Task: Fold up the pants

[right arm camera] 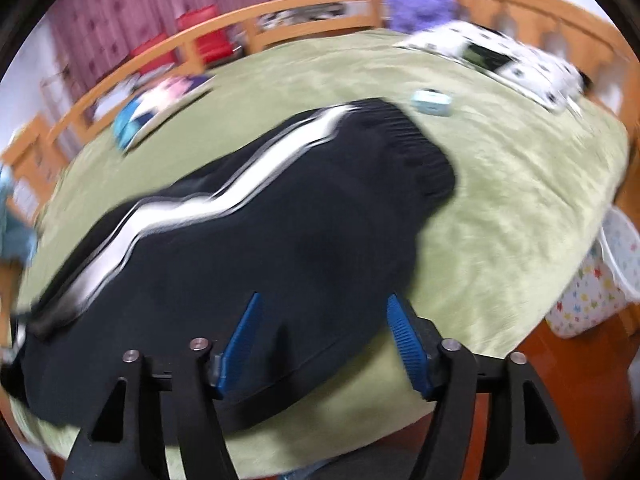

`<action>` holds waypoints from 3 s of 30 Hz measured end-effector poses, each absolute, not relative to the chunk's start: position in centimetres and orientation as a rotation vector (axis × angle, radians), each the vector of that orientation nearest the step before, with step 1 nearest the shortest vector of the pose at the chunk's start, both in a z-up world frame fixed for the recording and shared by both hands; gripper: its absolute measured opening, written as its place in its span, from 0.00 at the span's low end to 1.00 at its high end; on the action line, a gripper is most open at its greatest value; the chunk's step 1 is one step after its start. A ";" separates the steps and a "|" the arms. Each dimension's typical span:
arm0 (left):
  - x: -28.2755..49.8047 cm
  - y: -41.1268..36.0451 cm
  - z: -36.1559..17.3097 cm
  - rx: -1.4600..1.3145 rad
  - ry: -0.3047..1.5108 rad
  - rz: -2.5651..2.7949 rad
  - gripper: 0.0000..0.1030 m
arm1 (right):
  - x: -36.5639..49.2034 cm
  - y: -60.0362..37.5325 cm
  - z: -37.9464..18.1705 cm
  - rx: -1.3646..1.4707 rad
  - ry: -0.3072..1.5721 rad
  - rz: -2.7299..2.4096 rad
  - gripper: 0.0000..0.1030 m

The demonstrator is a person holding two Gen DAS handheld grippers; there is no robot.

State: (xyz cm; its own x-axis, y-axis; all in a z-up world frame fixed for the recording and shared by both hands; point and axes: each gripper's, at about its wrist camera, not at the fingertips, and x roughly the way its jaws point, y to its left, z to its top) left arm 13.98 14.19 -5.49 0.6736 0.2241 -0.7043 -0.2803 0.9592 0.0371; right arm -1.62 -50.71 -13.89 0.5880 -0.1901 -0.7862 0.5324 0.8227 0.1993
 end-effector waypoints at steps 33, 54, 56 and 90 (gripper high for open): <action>10.9 1.7 -8.9 -0.073 0.917 -0.014 0.69 | 3.9 -64.6 -16.5 0.597 0.918 -0.432 0.66; 8.7 17.3 -11.1 -0.265 0.888 0.100 0.69 | -0.3 -47.1 -11.6 0.390 0.914 -0.359 0.66; 9.8 19.0 -12.1 -0.299 0.896 0.133 0.69 | -0.6 -46.0 -11.6 0.380 0.922 -0.369 0.66; 6.9 22.4 -15.7 -0.500 0.910 -0.061 0.68 | 1.2 -37.2 -13.4 0.375 1.004 -0.249 0.66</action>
State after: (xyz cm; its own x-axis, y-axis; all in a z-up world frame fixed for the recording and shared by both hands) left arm 6.93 22.37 -15.69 0.6202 -0.2583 -0.7407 -0.1572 0.8841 -0.4400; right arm 1.25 -37.23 -13.43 0.5169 -0.0315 -0.8555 0.3712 0.9087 0.1908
